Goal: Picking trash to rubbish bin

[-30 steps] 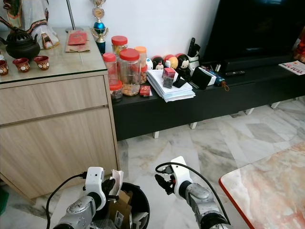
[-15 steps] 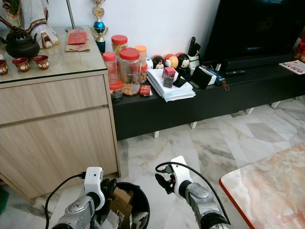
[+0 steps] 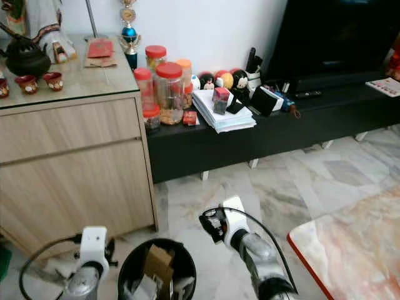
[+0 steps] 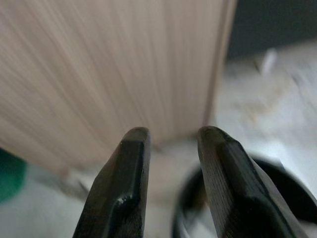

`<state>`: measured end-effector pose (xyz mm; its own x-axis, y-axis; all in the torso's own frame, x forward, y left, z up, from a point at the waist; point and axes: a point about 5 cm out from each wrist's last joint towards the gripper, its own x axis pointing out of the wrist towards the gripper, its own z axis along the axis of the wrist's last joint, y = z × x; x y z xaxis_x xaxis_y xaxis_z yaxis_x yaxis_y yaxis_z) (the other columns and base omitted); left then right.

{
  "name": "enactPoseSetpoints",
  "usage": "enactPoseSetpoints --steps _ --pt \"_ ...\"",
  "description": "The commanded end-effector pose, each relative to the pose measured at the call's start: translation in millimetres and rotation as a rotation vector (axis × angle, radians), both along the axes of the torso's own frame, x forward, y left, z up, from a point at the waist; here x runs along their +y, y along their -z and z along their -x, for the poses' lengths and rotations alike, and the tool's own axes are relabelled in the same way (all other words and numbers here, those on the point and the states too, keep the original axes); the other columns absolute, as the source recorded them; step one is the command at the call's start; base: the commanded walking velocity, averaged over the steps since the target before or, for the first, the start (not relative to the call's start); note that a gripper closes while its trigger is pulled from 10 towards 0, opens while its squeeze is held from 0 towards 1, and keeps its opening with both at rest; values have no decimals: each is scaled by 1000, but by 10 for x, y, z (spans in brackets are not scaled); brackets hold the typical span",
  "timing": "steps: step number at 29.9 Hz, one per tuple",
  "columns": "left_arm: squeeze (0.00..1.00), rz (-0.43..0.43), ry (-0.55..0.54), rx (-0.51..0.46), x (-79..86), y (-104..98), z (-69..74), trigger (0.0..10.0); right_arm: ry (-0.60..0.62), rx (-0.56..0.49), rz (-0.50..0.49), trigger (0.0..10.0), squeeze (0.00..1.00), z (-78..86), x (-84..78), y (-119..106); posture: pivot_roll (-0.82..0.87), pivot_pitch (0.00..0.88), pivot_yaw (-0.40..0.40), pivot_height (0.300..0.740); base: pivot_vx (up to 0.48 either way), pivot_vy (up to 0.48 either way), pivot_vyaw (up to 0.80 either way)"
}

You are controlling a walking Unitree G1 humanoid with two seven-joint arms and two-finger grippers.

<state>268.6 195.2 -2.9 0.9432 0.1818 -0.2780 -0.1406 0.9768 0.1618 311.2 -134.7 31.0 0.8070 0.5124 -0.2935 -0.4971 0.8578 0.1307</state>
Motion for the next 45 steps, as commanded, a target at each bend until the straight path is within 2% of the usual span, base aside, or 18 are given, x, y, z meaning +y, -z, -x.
enactPoseSetpoints --steps 1,2,3,6,9,13,20,29,32,34,35,36,37,40,41,45 --pt "0 -53 -9 -113 32 -179 -76 10000 40 -99 -34 10000 0 -141 4 -211 5 50 -85 740 0 0 0" --pt "0 -53 -9 -113 32 -179 -76 10000 40 -99 -34 10000 0 -141 4 -211 5 50 -85 740 0 0 0" --pt "0 -76 -34 -198 59 -345 -161 10000 62 -158 -57 10000 0 -226 38 -346 10 46 -86 740 0 0 0" --pt "0 -96 -55 -322 26 -634 -343 10000 126 -249 -83 10000 0 -353 52 -560 11 33 -84 740 0 0 0" --pt "0 -100 -58 -354 -10 -718 -405 10000 159 -278 -86 10000 0 -387 37 -621 8 31 -82 740 0 0 0" --pt "0 -123 -25 -429 -163 -905 -523 10000 249 -353 -126 10000 0 -435 -37 -766 3 23 -80 740 0 0 0" --pt "0 -150 17 -461 -287 -1002 -546 10000 260 -367 -123 10000 0 -427 -22 -765 -2 11 -74 740 0 0 0" --pt "0 -159 5 -449 -269 -953 -502 10000 266 -361 -133 10000 0 -404 26 -732 2 0 -70 740 0 0 0" --pt "0 -154 3 -411 -253 -872 -461 10000 268 -351 -132 10000 0 -401 17 -709 2 0 -71 740 0 0 0" --pt "0 -148 -1 -354 -233 -766 -434 10000 270 -326 -116 10000 0 -385 -9 -651 8 0 -72 740 0 0 0" --pt "0 -119 -13 -269 -198 -601 -389 10000 272 -277 -80 10000 0 -350 -54 -542 8 0 -72 740 0 0 0" --pt "0 -119 -13 -269 -198 -601 -389 10000 272 -277 -80 10000 0 -350 -54 -542 8 0 -72 740 0 0 0" --pt "0 -88 -26 -168 -152 -402 -304 10000 279 -192 -13 10000 0 -283 -124 -362 4 0 -72 740 0 0 0" --pt "0 -79 -39 -77 -88 -207 -171 10000 302 -97 37 10000 0 -162 -239 -145 4 0 -73 740 0 0 0" --pt "0 -93 -38 -18 -48 -83 -63 10000 313 -15 69 10000 0 -35 -336 33 6 0 -74 740 0 0 0" --pt "0 -94 -63 77 30 112 128 10000 344 135 150 10000 0 217 -523 327 10 0 -78 740 0 0 0"
